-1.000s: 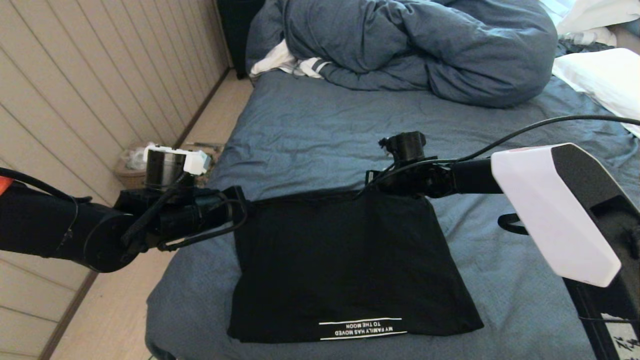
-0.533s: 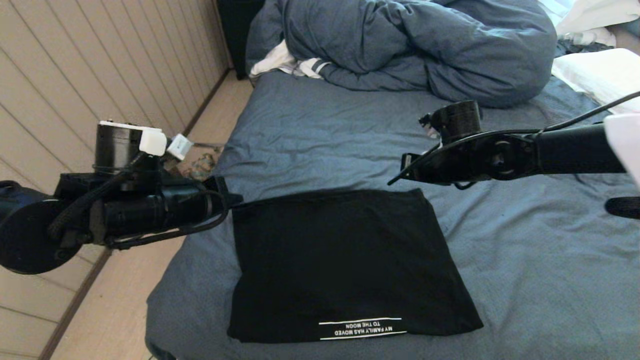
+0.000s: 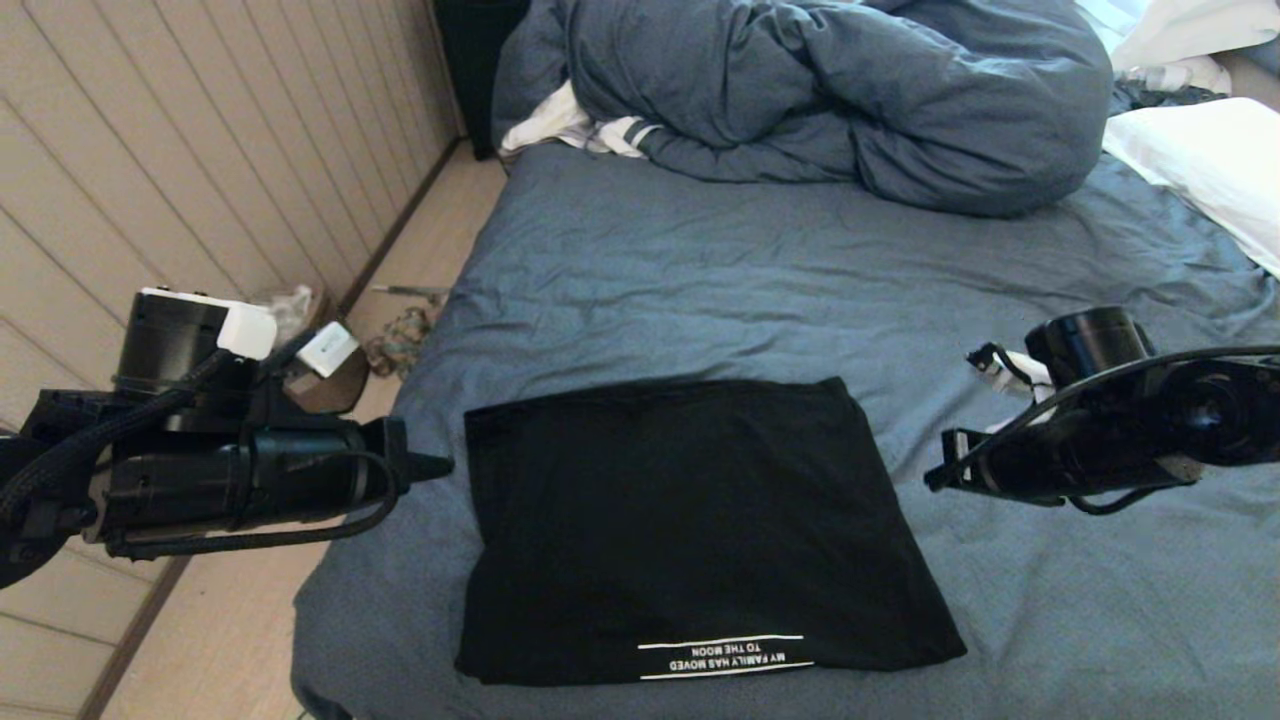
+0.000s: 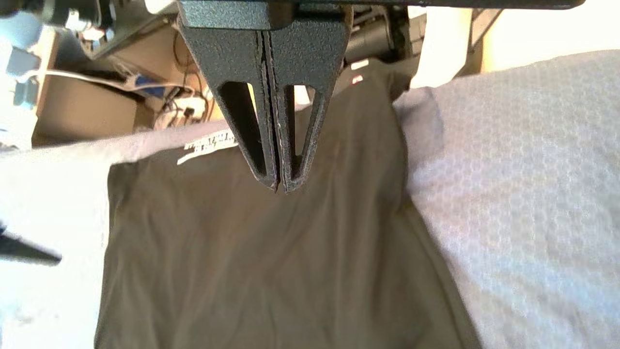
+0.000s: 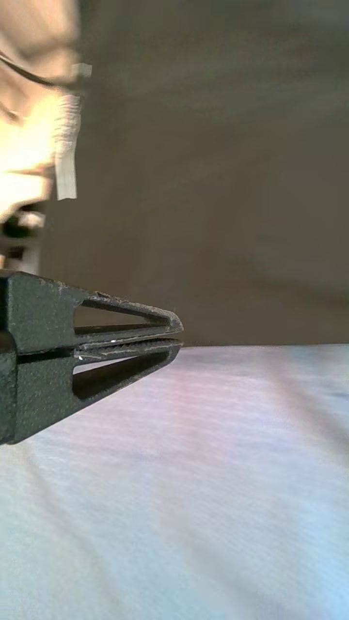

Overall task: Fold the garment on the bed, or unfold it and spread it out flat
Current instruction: Fold the black T-shirt

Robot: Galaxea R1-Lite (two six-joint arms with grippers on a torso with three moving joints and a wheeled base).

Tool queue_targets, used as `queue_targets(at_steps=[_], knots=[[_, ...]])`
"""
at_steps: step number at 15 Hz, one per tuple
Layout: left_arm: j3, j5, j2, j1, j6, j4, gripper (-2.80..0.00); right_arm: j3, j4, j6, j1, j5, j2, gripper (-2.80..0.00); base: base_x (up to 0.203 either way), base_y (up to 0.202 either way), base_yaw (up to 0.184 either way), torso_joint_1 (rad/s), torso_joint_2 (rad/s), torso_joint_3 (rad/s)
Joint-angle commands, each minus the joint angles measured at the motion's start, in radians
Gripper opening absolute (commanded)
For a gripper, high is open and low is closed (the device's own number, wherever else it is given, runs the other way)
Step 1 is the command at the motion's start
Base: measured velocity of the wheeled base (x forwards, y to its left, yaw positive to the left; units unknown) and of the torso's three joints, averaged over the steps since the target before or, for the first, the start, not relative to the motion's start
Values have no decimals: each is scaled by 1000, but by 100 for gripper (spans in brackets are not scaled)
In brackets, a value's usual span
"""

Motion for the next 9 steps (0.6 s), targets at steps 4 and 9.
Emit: queue_targets(at_steps=[4,9], knots=[[25,-11,69,6,-3,-53,-280,180,-257,-50,-44,68,42,0,0,0,0,0,0,0],[36,-9,108,6,-2,-107,-280,194,-303,-109,-44,74,116,0,0,0,0,0,0,0]])
